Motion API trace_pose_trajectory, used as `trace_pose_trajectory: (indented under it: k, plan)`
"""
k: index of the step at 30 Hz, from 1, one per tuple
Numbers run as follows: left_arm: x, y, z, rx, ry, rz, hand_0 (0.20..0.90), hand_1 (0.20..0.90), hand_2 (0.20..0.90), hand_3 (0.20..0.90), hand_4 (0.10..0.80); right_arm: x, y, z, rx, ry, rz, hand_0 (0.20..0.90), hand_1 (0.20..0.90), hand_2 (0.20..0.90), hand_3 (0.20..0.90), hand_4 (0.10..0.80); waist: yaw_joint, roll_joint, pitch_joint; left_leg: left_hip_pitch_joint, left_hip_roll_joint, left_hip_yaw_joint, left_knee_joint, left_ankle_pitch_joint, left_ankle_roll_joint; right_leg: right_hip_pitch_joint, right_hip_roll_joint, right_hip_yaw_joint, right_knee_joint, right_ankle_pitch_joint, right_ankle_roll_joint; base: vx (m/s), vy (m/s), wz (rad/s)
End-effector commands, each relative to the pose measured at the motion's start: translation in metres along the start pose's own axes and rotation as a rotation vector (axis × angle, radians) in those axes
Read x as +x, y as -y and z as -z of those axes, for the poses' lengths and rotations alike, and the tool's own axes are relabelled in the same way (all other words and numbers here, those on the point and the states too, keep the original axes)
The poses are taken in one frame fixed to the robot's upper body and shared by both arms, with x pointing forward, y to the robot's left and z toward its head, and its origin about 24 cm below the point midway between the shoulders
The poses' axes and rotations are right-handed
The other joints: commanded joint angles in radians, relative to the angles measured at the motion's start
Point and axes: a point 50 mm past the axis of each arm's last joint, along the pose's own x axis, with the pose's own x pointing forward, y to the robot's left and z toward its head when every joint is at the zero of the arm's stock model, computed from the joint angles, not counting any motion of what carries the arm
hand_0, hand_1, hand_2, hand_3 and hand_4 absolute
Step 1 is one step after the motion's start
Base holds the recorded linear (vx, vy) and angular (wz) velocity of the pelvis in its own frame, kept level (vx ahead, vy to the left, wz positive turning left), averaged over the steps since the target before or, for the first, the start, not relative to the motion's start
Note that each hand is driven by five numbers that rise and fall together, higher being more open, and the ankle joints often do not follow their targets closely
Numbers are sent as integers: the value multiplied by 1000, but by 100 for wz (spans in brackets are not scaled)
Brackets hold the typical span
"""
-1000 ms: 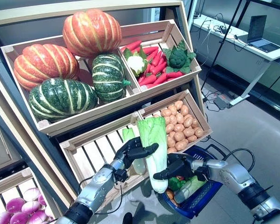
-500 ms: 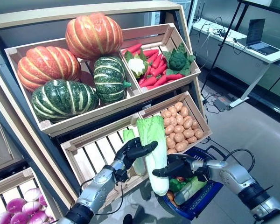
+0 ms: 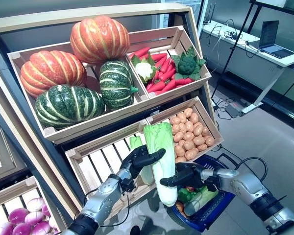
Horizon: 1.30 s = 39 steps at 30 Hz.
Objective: Put vegetables into the basket
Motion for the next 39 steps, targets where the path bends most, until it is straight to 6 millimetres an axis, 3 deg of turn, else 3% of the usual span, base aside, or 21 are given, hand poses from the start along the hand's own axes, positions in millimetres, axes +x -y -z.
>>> trace_pose_trajectory:
  k: [1, 13, 26, 33, 39]
  plan:
    - [20, 26, -76, -53, 388, 113, 900, 900, 900, 900, 800, 12, -44, -21, 99, 201, -319, 300, 300, 300, 300, 400, 9, -18, -52, 38, -8, 16, 1, -89, -6, -28, -63, 7, 42, 32, 1, 0, 0, 0]
    - [14, 17, -71, -31, 360, 122, 900, 900, 900, 900, 800, -7, -35, -50, 143, 492, -277, 300, 300, 300, 300, 400, 7, -8, -45, 41, -5, 18, 1, -92, -4, -31, -62, 9, 48, 29, 2, 0, 0, 0]
    - [2, -6, -69, -52, 365, 85, 900, 900, 900, 900, 800, -61, -1, -88, 298, 1010, -76, 300, 300, 300, 300, 400, 0, 1, -34, 35, 1, 28, 1, -101, -2, -39, -57, 13, 45, 24, 4, 0, 0, 0]
    - [-2, -10, -74, -68, 385, 72, 900, 900, 900, 900, 800, -82, 20, -87, 411, 1217, 73, 300, 300, 300, 300, 400, -5, 4, -28, 24, 6, 35, 1, -106, -2, -46, -54, 16, 35, 25, 4, -18, -6, -1]
    - [-4, -12, -75, -80, 399, 56, 900, 900, 900, 900, 800, -96, 44, -75, 560, 1349, 226, 300, 300, 300, 300, 400, -10, 6, -28, 10, 7, 39, 1, -98, -1, -59, -52, 22, 29, 35, 1, -27, -5, -7]
